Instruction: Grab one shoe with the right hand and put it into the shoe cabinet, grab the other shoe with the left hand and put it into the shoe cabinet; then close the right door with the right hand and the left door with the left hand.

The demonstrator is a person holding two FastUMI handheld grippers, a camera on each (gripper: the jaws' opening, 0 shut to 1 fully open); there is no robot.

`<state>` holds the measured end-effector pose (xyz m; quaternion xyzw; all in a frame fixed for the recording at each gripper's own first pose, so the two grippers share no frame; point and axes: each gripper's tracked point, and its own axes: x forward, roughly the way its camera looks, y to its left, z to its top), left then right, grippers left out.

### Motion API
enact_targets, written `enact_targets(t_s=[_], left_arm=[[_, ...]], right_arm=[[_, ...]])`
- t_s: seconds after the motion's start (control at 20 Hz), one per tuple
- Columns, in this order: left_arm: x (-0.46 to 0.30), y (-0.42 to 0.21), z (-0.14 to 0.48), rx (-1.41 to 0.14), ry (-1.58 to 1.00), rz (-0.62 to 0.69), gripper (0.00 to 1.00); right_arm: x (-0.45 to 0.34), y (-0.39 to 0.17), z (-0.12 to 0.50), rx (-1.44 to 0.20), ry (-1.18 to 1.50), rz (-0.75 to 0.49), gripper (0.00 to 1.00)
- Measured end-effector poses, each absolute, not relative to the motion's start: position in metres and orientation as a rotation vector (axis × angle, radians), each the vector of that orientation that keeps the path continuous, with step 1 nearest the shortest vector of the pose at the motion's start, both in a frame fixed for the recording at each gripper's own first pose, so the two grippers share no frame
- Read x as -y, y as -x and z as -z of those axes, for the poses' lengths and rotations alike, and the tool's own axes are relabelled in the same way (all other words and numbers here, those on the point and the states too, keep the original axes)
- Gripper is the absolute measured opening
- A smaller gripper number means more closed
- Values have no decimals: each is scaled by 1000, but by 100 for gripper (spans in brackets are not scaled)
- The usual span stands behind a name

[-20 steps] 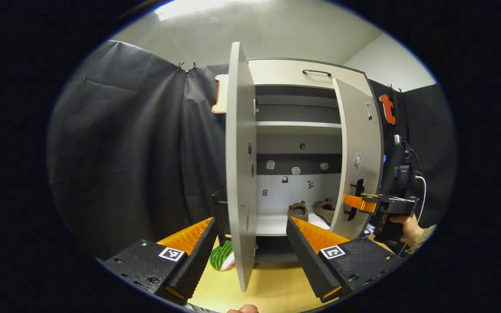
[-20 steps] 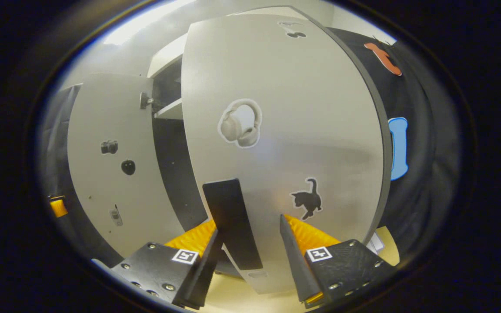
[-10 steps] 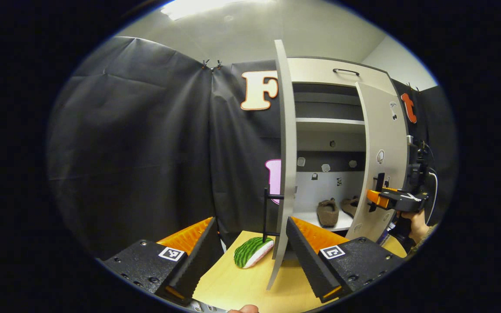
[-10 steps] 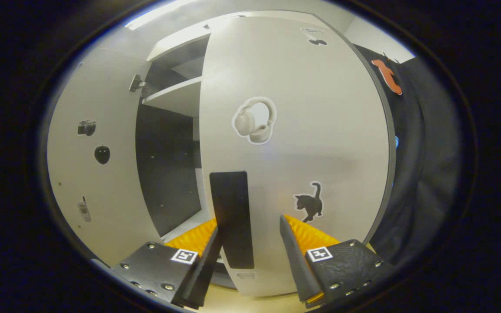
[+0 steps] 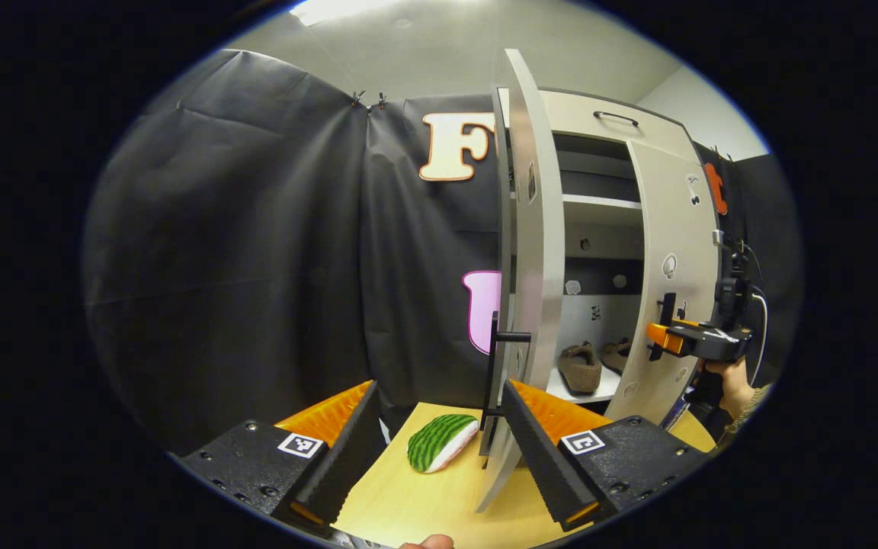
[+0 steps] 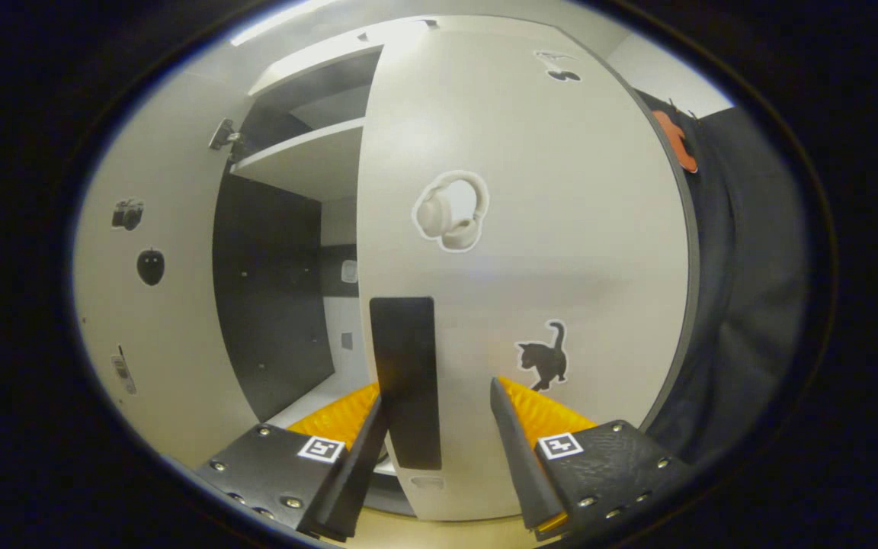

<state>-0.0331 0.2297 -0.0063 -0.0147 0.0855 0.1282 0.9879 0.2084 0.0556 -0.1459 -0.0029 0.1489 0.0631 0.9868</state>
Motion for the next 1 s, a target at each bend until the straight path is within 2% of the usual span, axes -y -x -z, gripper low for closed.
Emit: enact_targets(t_s=[0.45,0.55,0.6,0.9,0.95,1.0], left_arm=[[-224,-4,30,-190,31,-95,99],[-222,-14,34,-192,20,-71,98],[-220,-17,31,-185,22,-54,92],[-199,-20,30,-176,64,39,89],[-194,-21,29,-176,62,55,89],[-186,-23,30,-178,68,73,94]], right_arm=[[-56,-197,145,-320,-43,-105,78],[-52,-190,142,-315,-30,-100,78],[-51,-187,142,-315,-27,-101,76],[-49,-168,122,-286,-50,-115,78],[-47,-165,119,-283,-54,-115,78],[-45,-163,116,-282,-55,-113,78]])
